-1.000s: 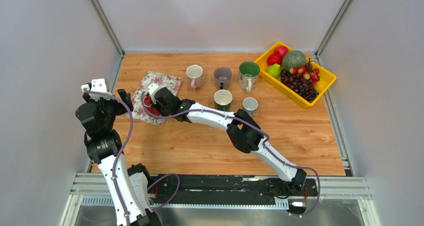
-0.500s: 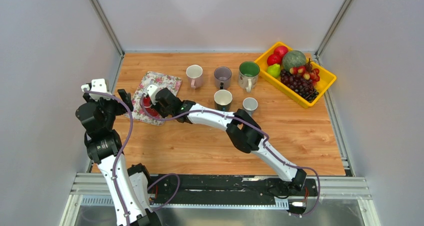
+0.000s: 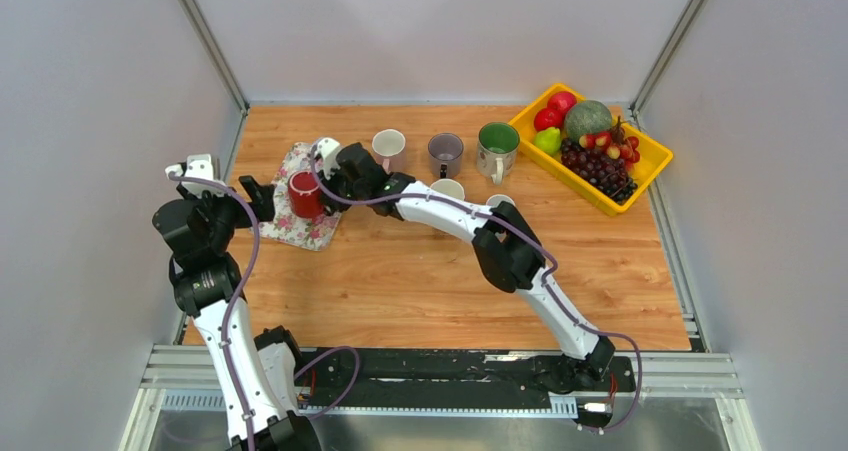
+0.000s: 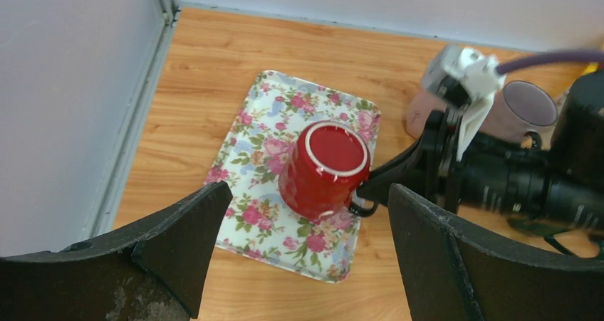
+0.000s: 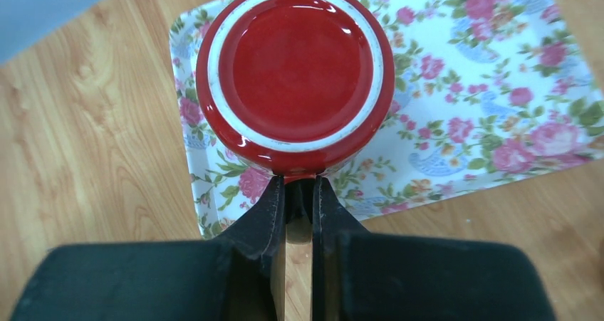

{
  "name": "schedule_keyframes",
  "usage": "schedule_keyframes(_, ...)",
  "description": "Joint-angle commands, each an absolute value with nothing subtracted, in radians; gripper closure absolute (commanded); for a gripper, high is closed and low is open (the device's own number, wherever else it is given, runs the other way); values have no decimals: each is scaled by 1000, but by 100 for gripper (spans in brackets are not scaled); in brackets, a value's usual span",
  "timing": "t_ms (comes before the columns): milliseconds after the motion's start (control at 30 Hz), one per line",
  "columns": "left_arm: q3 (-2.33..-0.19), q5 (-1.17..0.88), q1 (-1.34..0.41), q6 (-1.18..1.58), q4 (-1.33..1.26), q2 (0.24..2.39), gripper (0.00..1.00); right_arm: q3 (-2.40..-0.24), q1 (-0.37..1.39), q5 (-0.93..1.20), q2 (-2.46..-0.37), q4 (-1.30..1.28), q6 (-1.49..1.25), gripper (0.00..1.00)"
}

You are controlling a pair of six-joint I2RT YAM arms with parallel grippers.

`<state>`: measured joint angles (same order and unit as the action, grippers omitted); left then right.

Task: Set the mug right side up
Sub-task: Turn over the cup on the tray.

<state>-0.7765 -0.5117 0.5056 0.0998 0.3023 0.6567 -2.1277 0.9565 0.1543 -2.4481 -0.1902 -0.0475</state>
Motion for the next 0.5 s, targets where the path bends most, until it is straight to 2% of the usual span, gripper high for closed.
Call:
schedule_keyframes(0, -781, -609, 516, 160, 247, 668, 7, -2146, 920, 265, -2273, -94, -154, 100)
schedule_keyframes(267, -801, -745, 517, 296, 161, 705, 7, -2154, 826, 417, -2225, -94, -356, 100)
schedule_keyframes(467, -758, -884, 517, 493, -2, 739, 7, -2149, 757, 509, -2181, -73, -501, 100)
